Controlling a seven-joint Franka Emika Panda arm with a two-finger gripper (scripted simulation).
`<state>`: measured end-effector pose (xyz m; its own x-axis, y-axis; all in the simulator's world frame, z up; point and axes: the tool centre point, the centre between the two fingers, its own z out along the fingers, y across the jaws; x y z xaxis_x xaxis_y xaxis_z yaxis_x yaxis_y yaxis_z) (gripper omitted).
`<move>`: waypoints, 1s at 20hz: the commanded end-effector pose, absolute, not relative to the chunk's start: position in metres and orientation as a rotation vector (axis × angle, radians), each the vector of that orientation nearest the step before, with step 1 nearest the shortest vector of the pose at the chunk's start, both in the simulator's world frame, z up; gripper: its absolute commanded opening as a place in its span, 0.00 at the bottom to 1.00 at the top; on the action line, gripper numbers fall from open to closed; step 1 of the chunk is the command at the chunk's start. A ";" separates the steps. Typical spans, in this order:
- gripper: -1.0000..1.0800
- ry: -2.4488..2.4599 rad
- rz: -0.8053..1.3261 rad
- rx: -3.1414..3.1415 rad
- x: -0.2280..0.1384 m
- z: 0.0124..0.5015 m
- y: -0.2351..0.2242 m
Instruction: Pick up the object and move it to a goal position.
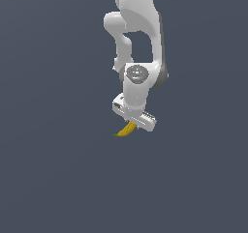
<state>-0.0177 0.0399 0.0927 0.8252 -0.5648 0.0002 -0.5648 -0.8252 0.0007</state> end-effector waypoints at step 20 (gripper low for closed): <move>0.00 -0.930 0.002 3.000 0.083 0.240 0.083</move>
